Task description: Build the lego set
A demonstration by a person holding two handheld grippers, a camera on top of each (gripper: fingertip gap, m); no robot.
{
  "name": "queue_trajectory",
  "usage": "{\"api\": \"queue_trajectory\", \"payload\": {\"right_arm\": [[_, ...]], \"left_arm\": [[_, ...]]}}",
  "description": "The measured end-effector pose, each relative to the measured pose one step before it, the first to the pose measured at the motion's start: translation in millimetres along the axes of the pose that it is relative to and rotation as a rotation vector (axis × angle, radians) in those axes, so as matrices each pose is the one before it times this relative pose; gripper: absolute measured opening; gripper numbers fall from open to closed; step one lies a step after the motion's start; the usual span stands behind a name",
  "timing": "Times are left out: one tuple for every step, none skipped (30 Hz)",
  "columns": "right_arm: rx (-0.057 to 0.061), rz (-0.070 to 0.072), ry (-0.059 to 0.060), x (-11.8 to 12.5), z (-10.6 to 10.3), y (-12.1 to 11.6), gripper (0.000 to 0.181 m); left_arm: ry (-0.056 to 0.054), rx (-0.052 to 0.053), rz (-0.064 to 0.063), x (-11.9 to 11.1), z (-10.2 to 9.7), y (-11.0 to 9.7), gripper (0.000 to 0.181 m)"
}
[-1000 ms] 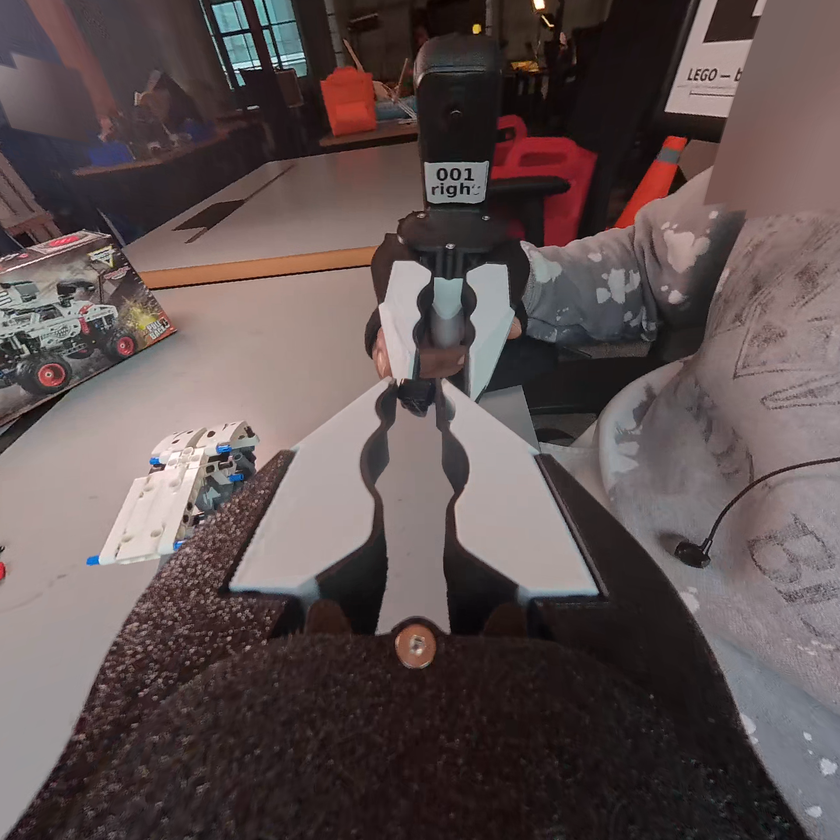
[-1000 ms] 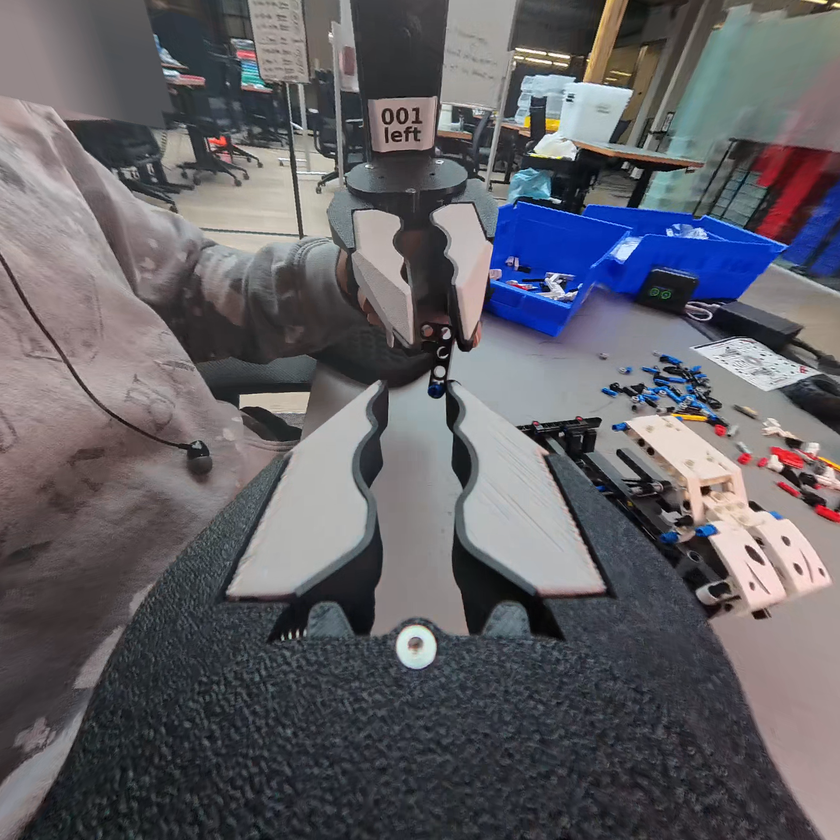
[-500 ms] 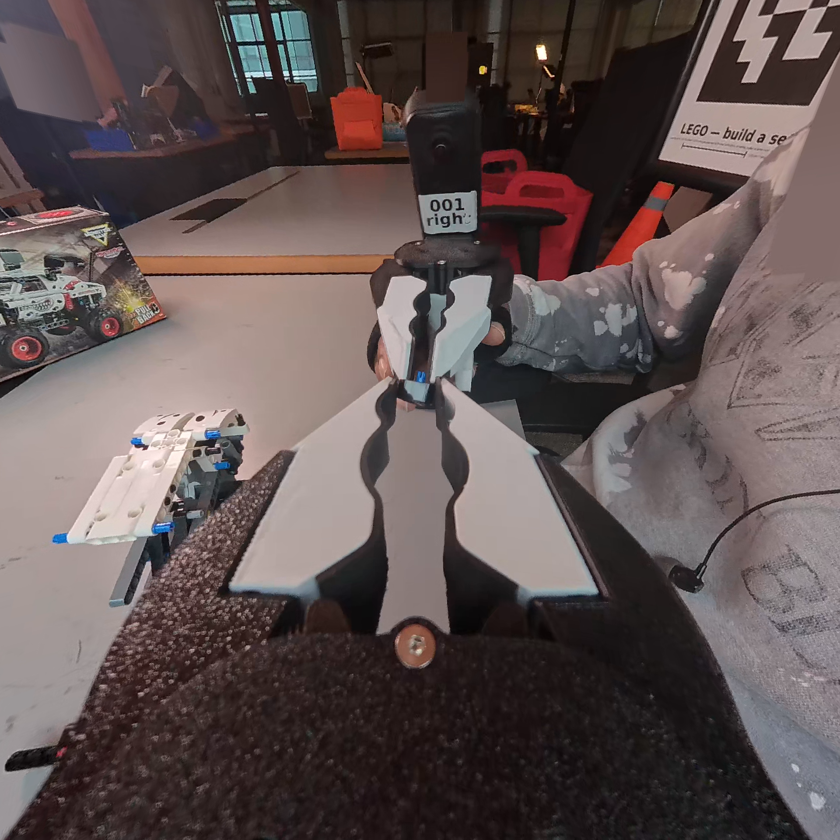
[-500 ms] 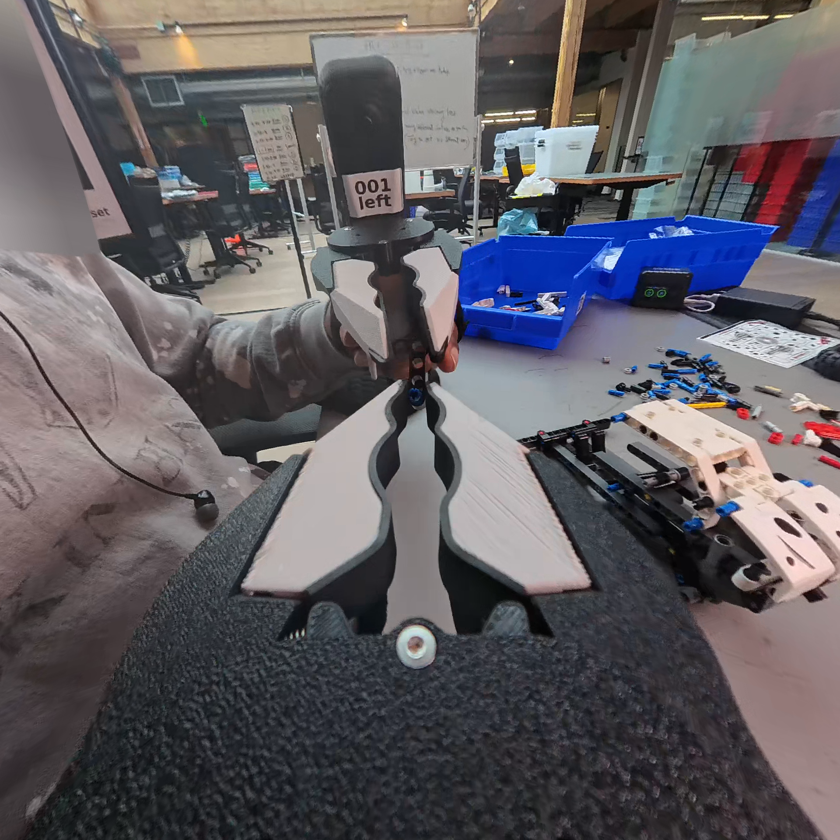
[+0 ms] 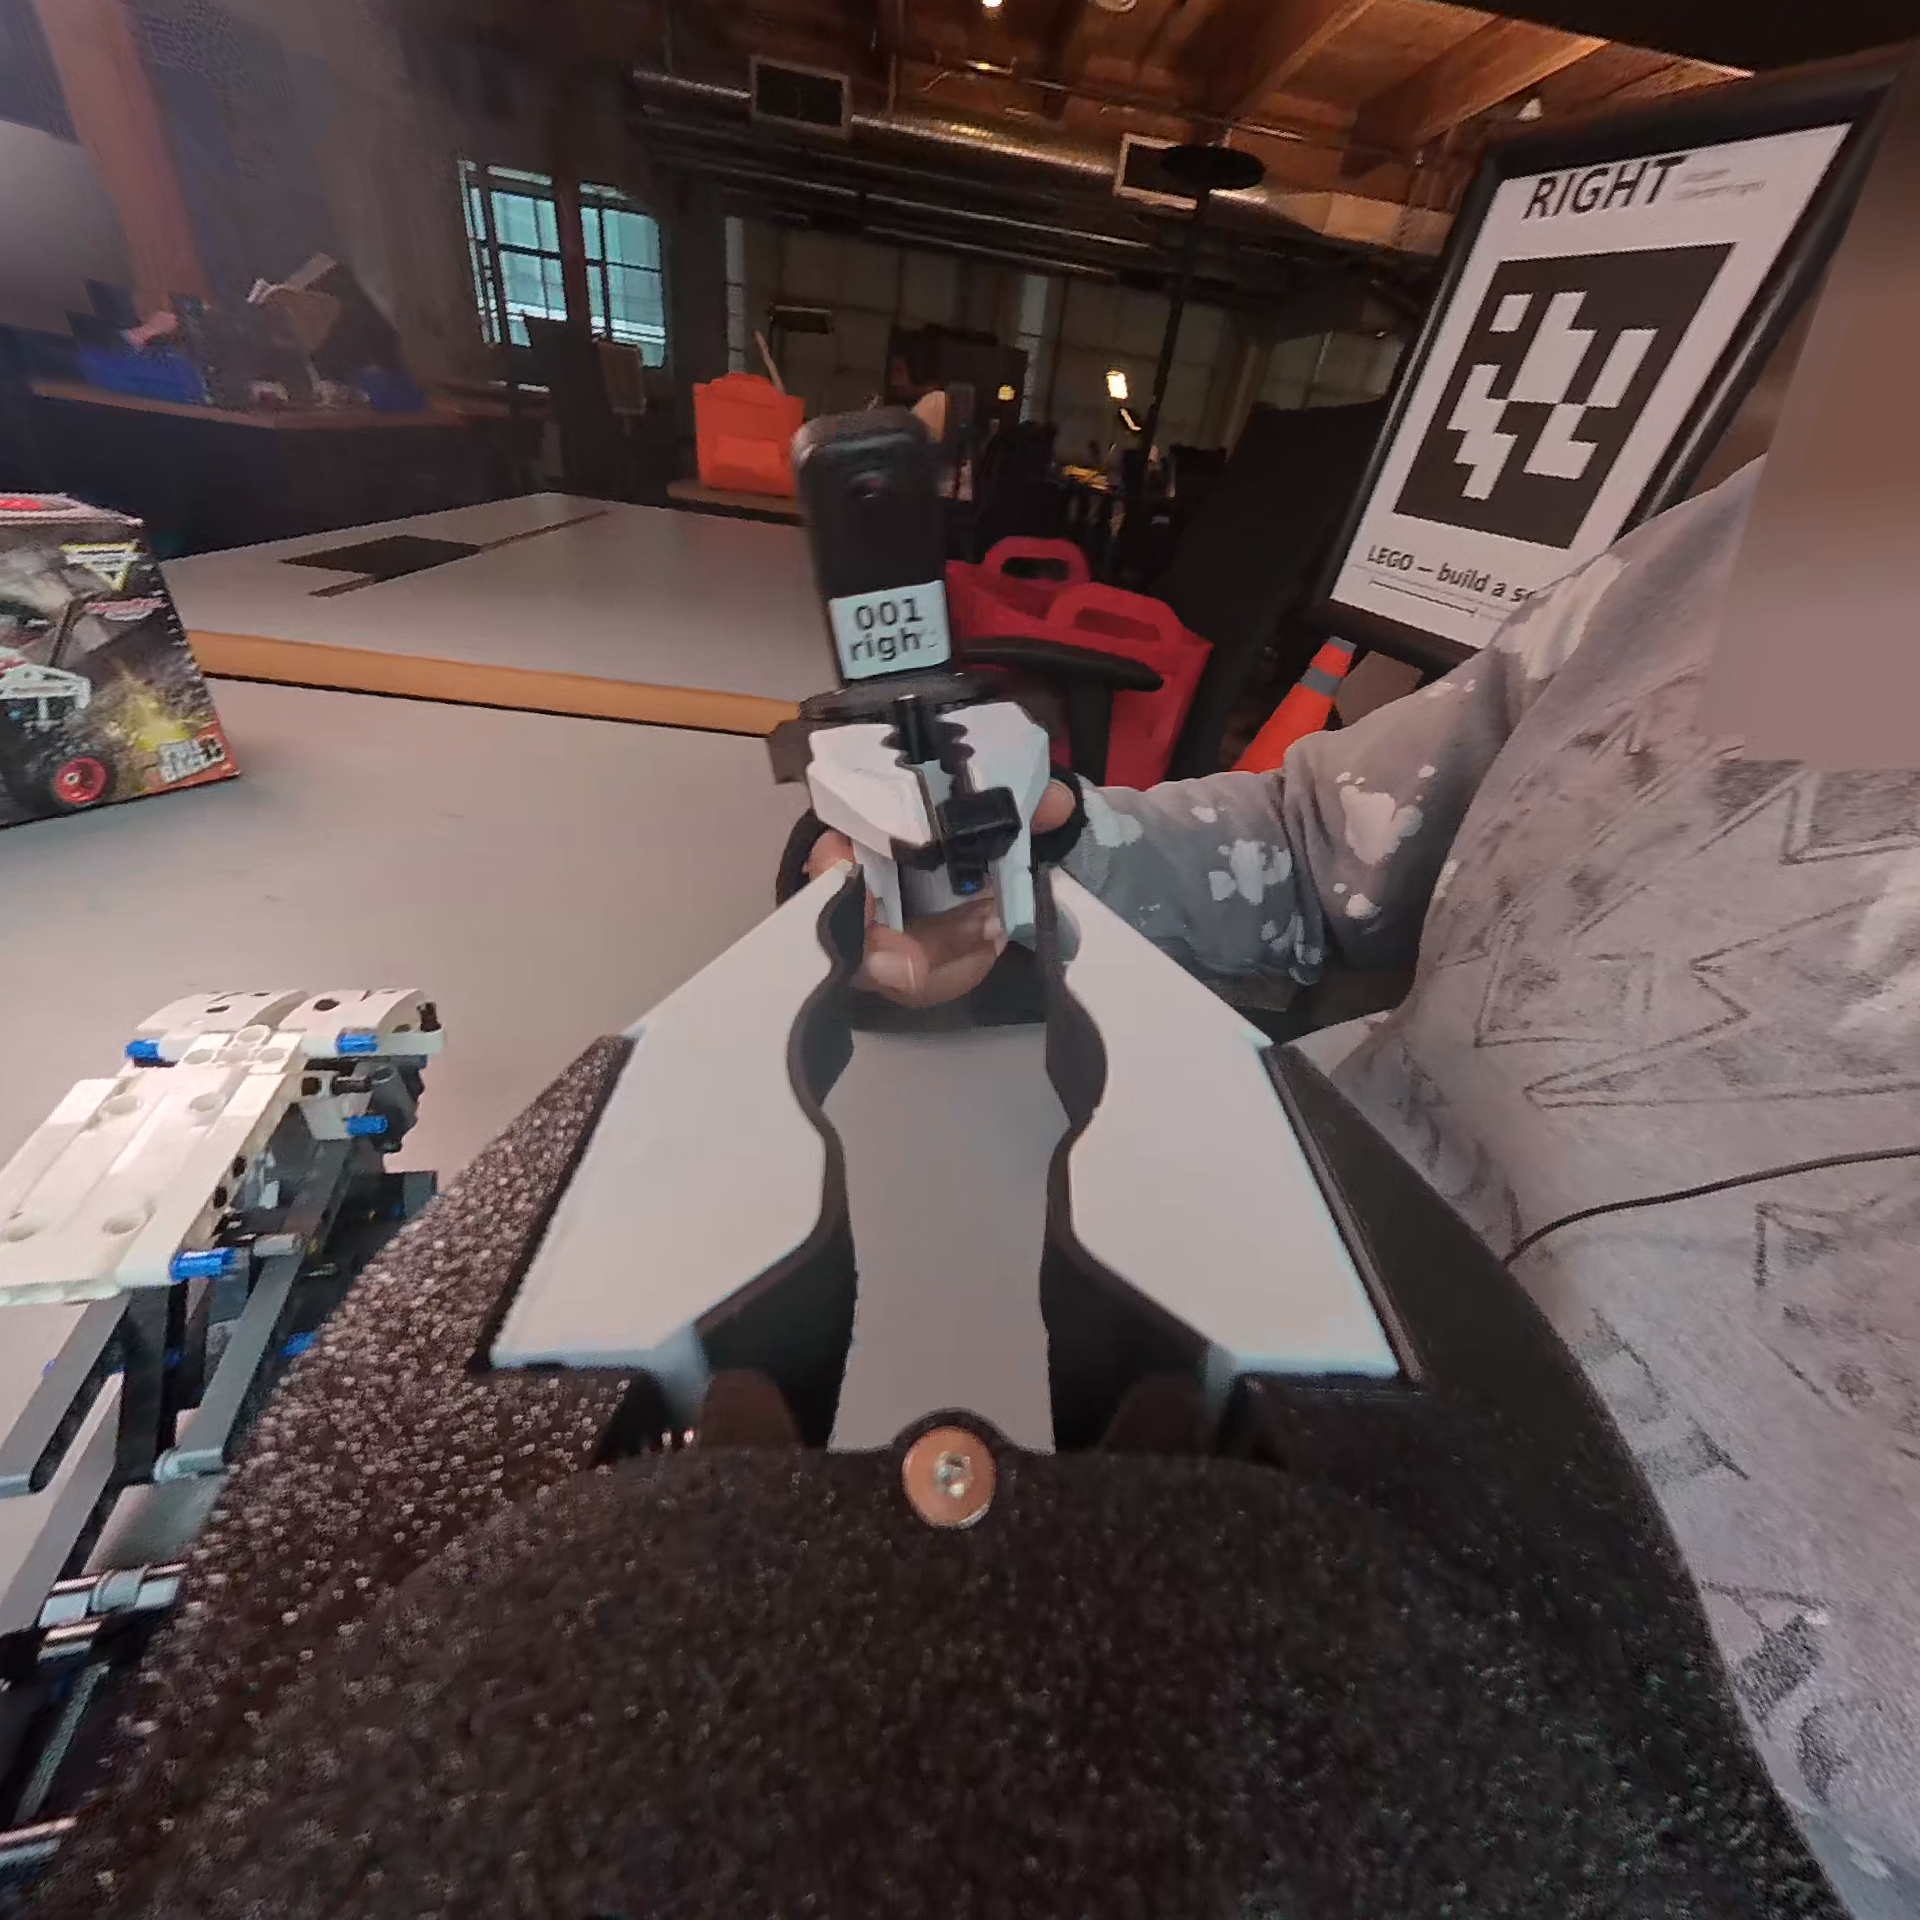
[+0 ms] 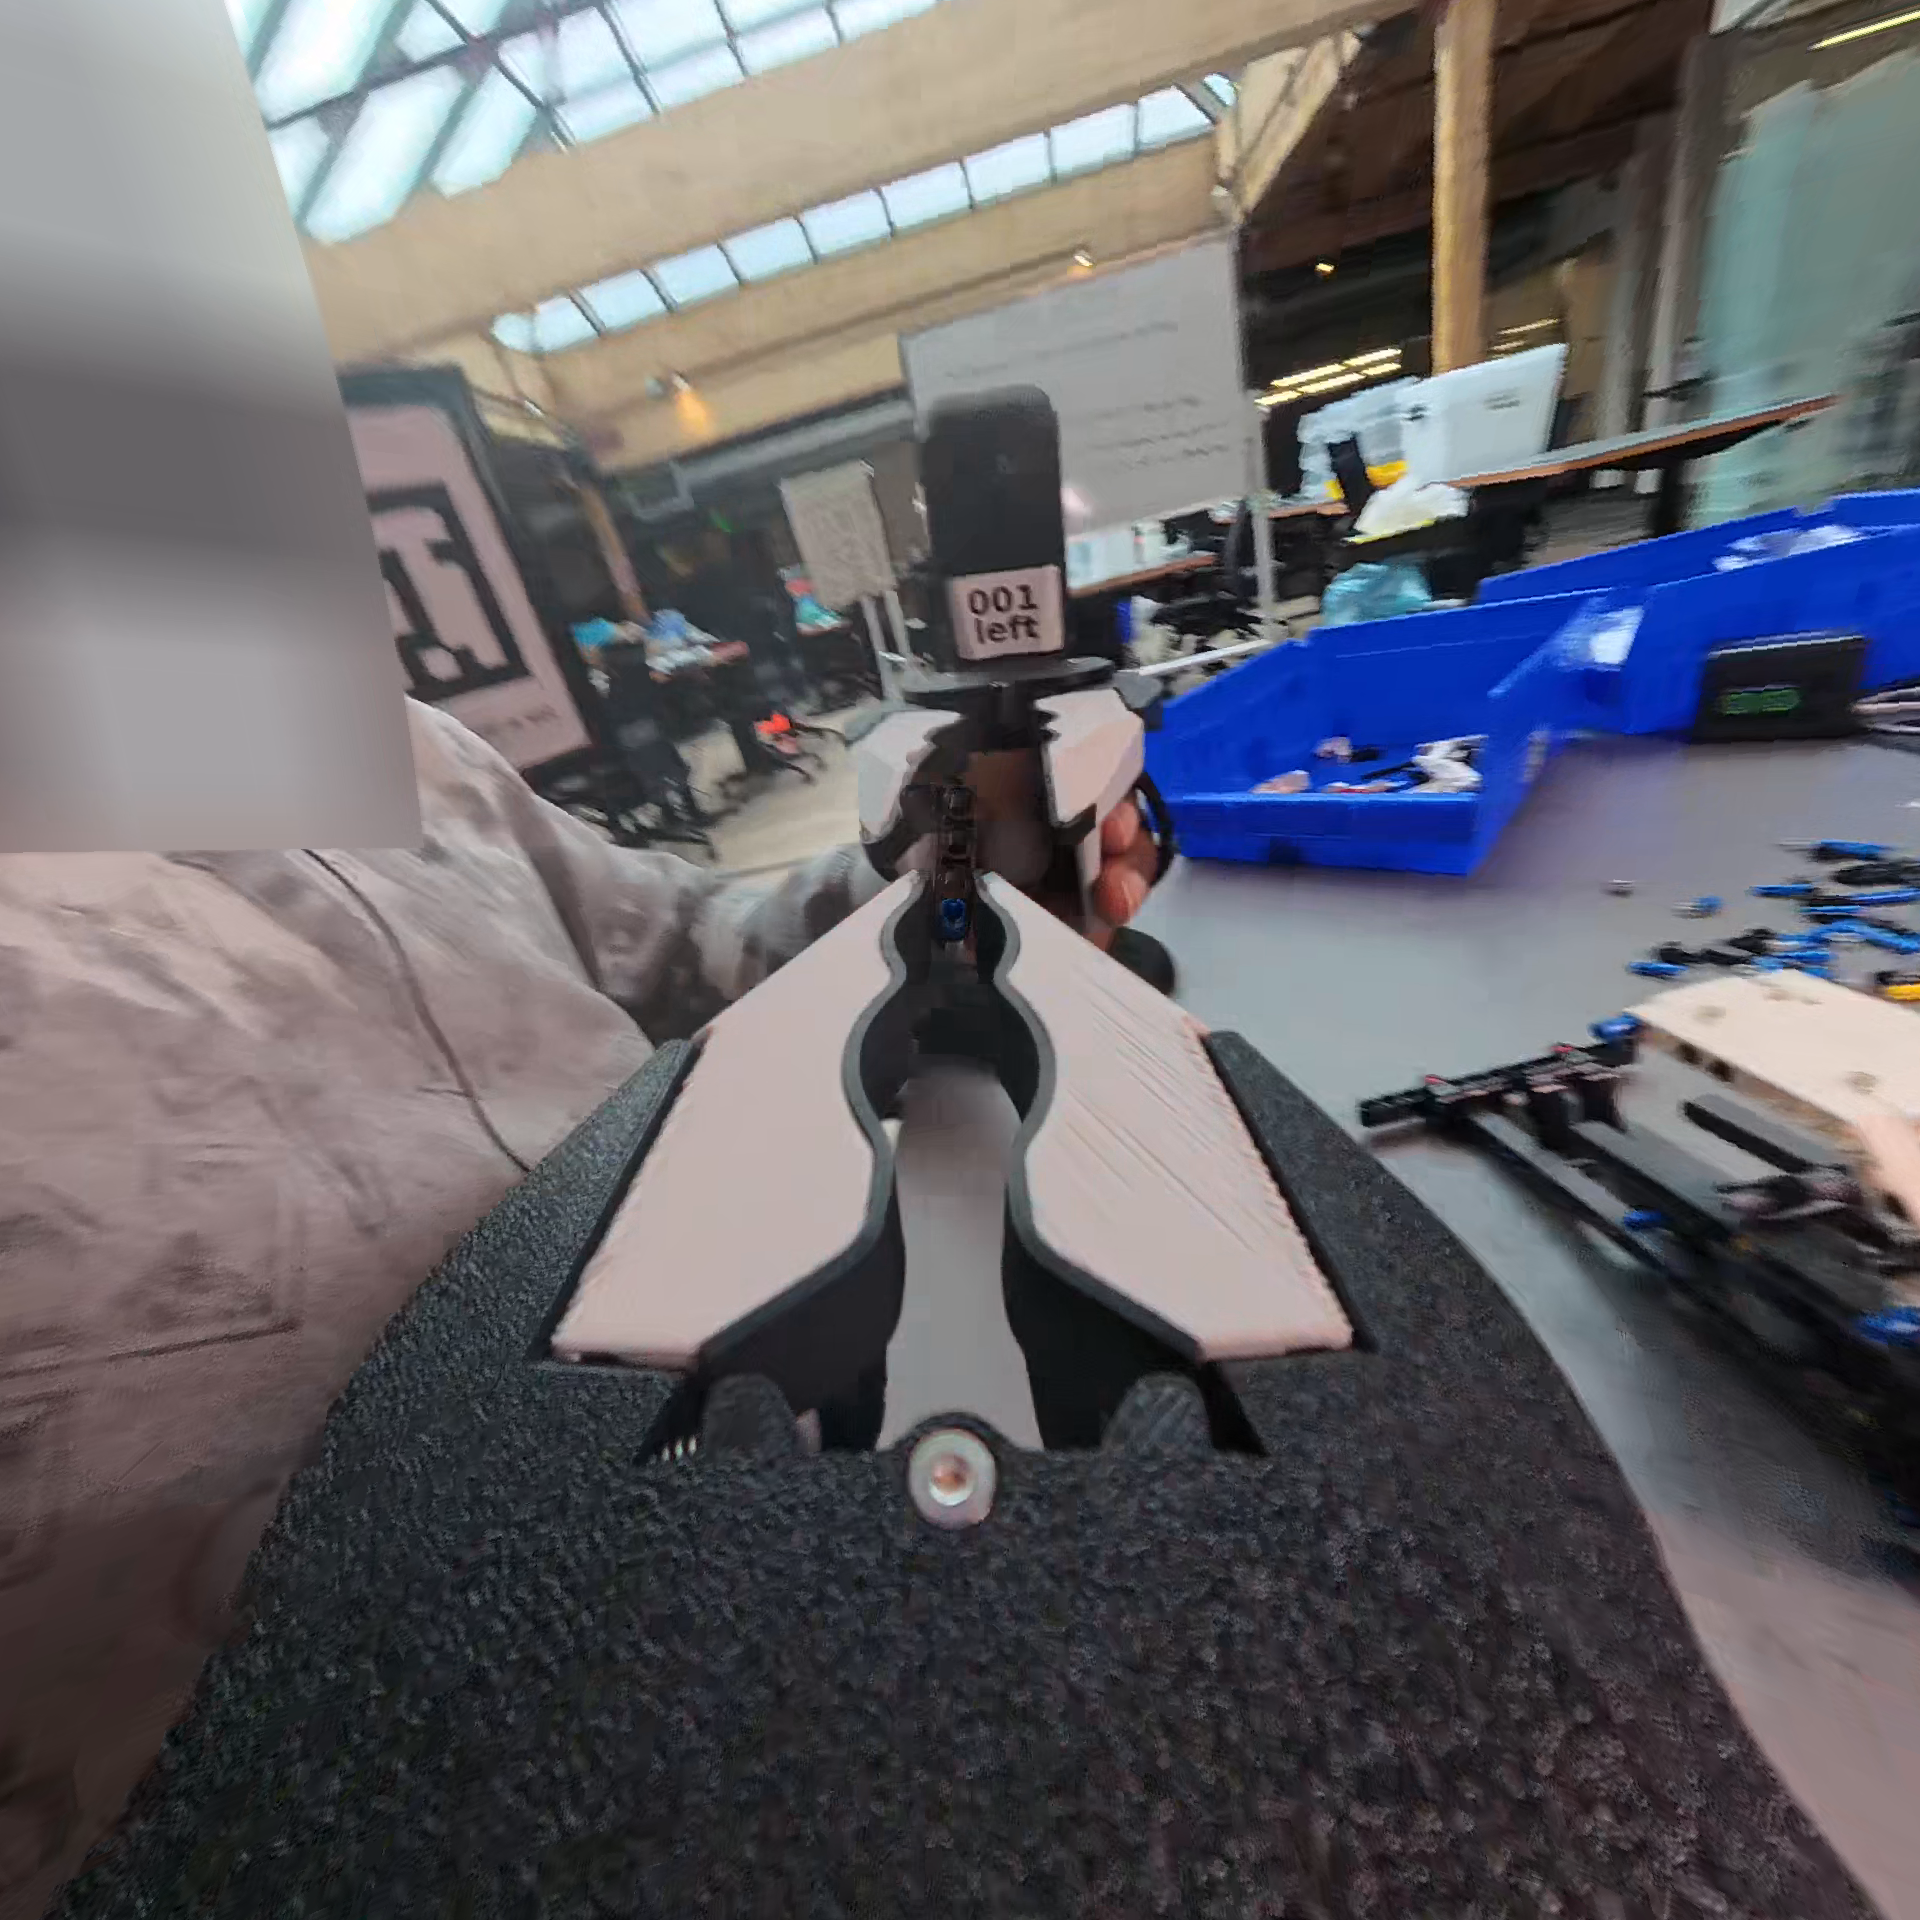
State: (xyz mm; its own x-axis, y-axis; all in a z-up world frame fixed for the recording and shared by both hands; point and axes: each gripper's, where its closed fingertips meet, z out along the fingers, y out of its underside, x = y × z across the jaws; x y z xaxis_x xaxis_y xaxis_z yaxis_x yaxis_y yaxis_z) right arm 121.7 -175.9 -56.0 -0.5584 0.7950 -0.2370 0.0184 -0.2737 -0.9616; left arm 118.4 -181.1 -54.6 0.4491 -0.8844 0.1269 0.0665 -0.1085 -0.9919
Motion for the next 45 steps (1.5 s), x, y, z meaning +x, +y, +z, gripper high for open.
{"api": "queue_trajectory", "payload": {"right_arm": [[0.0480, 0.0646, -0.0635, -5.01, -2.27, -4.98, 0.006], [0.0408, 0.0604, -0.0521, -3.53, -1.29, -3.88, 0.006], [0.0185, 0.0606, -0.0557, -4.10, -0.46, -0.95, 0.006], [0.0010, 0.0579, -0.0565, -4.27, 0.46, 1.52, 0.006], [0.0007, 0.0447, -0.0432, -2.64, 0.81, 1.74, 0.006], [0.0011, 0.0363, -0.0337, -1.35, 0.95, 1.85, 0.006], [-0.0010, 0.0317, -0.0222, 0.36, 1.08, 2.09, 0.006], [0.0017, 0.0269, -0.0113, 1.93, 0.94, 1.93, 0.006], [-0.0005, 0.0257, -0.0171, 0.79, 0.75, 2.39, 0.006], [-0.0052, 0.0259, -0.0175, 0.32, 0.56, 3.18, 0.006], [-0.0050, 0.0192, -0.0077, 1.14, 0.35, 2.80, 0.006], [-0.0015, 0.0051, -0.0078, -0.19, -0.42, 1.81, 0.006], [0.0046, 0.0012, -0.0007, -0.14, -1.08, -0.06, 0.006], [0.0044, -0.0024, 0.0098, 0.75, -1.57, -1.27, 0.006], [0.0005, -0.0137, 0.0320, 3.58, -1.91, -1.73, 0.007], [-0.0010, -0.0343, 0.0541, 5.83, -2.75, -2.89, 0.008], [-0.0012, -0.0623, 0.0754, 7.36, -3.55, -4.08, 0.009], [-0.0134, -0.0949, 0.0920, 8.29, -3.73, -3.63, 0.012], [-0.0276, -0.1171, 0.0911, 7.29, -3.19, -1.85, 0.018], [-0.0393, -0.1156, 0.0839, 5.86, -1.90, -0.19, 0.021], [-0.0446, -0.1085, 0.0791, 4.76, -0.39, 0.69, 0.023], [-0.0403, -0.1108, 0.0857, 5.03, 0.60, 0.51, 0.023], [-0.0244, -0.1107, 0.0961, 6.19, 0.90, -1.20, 0.023], [-0.0213, -0.0981, 0.0789, 4.15, 1.43, -0.50, 0.021], [-0.0462, -0.0800, 0.0522, 1.52, 2.68, 4.02, 0.020], [-0.0562, -0.0688, 0.0424, 0.84, 3.30, 6.45, 0.021], [-0.0349, -0.0608, 0.0477, 2.16, 2.38, 4.10, 0.019], [-0.0222, -0.0487, 0.0412, 2.67, 1.00, 2.80, 0.008], [-0.0242, -0.0162, 0.0237, 1.84, 1.18, 3.48, 0.008], [-0.0240, 0.0068, 0.0058, 1.13, 1.36, 3.94, 0.008], [-0.0115, 0.0176, -0.0024, 0.98, 0.97, 2.99, 0.008], [-0.0006, 0.0217, -0.0034, 1.45, 0.61, 2.56, 0.007], [0.0049, 0.0273, -0.0105, 1.04, 0.53, 2.16, 0.007], [0.0155, 0.0329, -0.0145, 0.90, 0.23, 0.99, 0.006], [0.0260, 0.0363, -0.0164, 0.72, -0.21, -0.65, 0.005], [0.0357, 0.0309, -0.0095, 1.85, -0.92, -2.29, 0.005], [0.0340, 0.0221, -0.0110, 1.45, -1.14, -2.33, 0.005], [0.0279, 0.0141, -0.0008, 2.26, -0.78, -1.72, 0.005], [0.0153, 0.0078, 0.0063, 2.75, -0.32, -0.05, 0.005], [0.0092, 0.0064, -0.0002, 1.47, 0.18, 0.82, 0.005], [0.0103, 0.0081, -0.0112, -0.87, 0.46, 0.58, 0.005], [0.0140, 0.0103, 0.0029, 0.84, -0.10, -0.06, 0.005], [0.0137, 0.0066, 0.0017, 0.99, -0.65, -0.34, 0.005], [-0.0003, 0.0044, -0.0025, 0.37, -0.50, 0.85, 0.005], [-0.0101, -0.0061, -0.0006, 0.45, -0.34, 2.04, 0.005]], "left_arm": [[0.0315, 0.0053, 0.0066, 5.06, 0.57, -1.29, 0.032], [0.0200, 0.0051, 0.0064, 3.38, 1.22, -1.17, 0.032], [0.0070, 0.0055, 0.0124, 1.64, 1.72, -1.26, 0.032], [0.0082, 0.0073, 0.0158, 1.92, 2.15, -1.59, 0.032], [0.0116, 0.0066, 0.0137, 2.25, 2.47, -1.81, 0.032], [0.0119, 0.0058, 0.0111, 1.98, 2.63, -1.83, 0.032], [0.0146, 0.0034, 0.0101, 2.29, 2.74, -1.58, 0.031], [0.0137, -0.0026, 0.0093, 1.99, 2.73, -0.63, 0.029], [0.0129, -0.0104, 0.0086, 1.85, 2.71, 0.58, 0.025], [0.0095, -0.0159, 0.0066, 1.19, 2.49, 1.70, 0.019], [0.0070, -0.0171, 0.0026, 0.77, 2.07, 2.09, 0.014], [0.0011, -0.0096, -0.0069, -0.29, 1.23, 0.94, 0.014], [-0.0029, -0.0054, -0.0106, -0.88, 0.35, 0.32, 0.014], [-0.0148, -0.0058, -0.0128, -2.99, -0.22, 0.45, 0.014], [-0.0291, -0.0097, -0.0179, -5.54, -0.70, 1.24, 0.013], [-0.0358, -0.0100, -0.0242, -7.41, -1.19, 1.36, 0.013], [-0.0378, -0.0127, -0.0293, -8.63, -1.67, 1.75, 0.013], [-0.0378, -0.0134, -0.0334, -9.33, -1.60, 1.99, 0.013], [-0.0365, -0.0091, -0.0340, -9.46, -1.55, 1.46, 0.013], [-0.0349, -0.0080, -0.0331, -9.38, -1.20, 1.38, 0.012], [-0.0348, -0.0093, -0.0300, -9.13, -0.77, 1.62, 0.012], [-0.0225, -0.0116, -0.0233, -6.85, 0.07, 1.99, 0.012], [-0.0069, -0.0138, -0.0187, -3.74, 1.00, 2.34, 0.012], [-0.0111, -0.0079, -0.0137, -3.59, 1.42, 1.52, 0.012], [-0.0080, -0.0020, -0.0113, -2.66, 1.65, 0.56, 0.012], [-0.0015, -0.0020, -0.0136, -1.59, 1.93, 0.38, 0.012], [-0.0145, -0.0044, -0.0118, -3.51, 1.49, 0.84, 0.012], [-0.0053, -0.0033, -0.0113, -1.96, 1.52, 0.74, 0.012], [-0.0140, -0.0050, -0.0098, -3.25, 1.10, 1.25, 0.013], [-0.0113, -0.0069, -0.0083, -2.92, 1.45, 1.85, 0.013], [-0.0034, -0.0009, -0.0099, -1.99, 1.36, 1.20, 0.013], [0.0029, -0.0008, -0.0133, -1.56, 1.18, 0.82, 0.013], [0.0102, -0.0062, -0.0148, -1.12, 1.01, 0.77, 0.013], [0.0207, -0.0070, -0.0103, 0.17, 0.36, -0.21, 0.015], [0.0241, -0.0065, -0.0031, 0.69, -0.27, -1.05, 0.019], [0.0103, -0.0071, 0.0019, -0.82, -0.88, -1.29, 0.021], [0.0031, -0.0092, 0.0089, -1.24, -0.84, -0.91, 0.021], [0.0075, -0.0137, 0.0144, 0.07, -0.14, 0.07, 0.020], [0.0016, -0.0125, 0.0142, -0.22, 0.48, 0.33, 0.019], [-0.0046, -0.0065, 0.0121, -1.00, 1.04, -0.04, 0.019], [0.0008, -0.0004, 0.0074, -0.17, 1.39, -0.55, 0.017], [0.0038, 0.0051, 0.0030, -0.05, 0.97, -1.22, 0.015], [0.0039, 0.0012, 0.0047, -0.27, 0.77, -0.62, 0.015], [-0.0002, -0.0039, 0.0094, -0.69, 0.93, 0.58, 0.014], [-0.0075, -0.0093, 0.0114, -1.82, 1.00, 1.33, 0.012]]}}
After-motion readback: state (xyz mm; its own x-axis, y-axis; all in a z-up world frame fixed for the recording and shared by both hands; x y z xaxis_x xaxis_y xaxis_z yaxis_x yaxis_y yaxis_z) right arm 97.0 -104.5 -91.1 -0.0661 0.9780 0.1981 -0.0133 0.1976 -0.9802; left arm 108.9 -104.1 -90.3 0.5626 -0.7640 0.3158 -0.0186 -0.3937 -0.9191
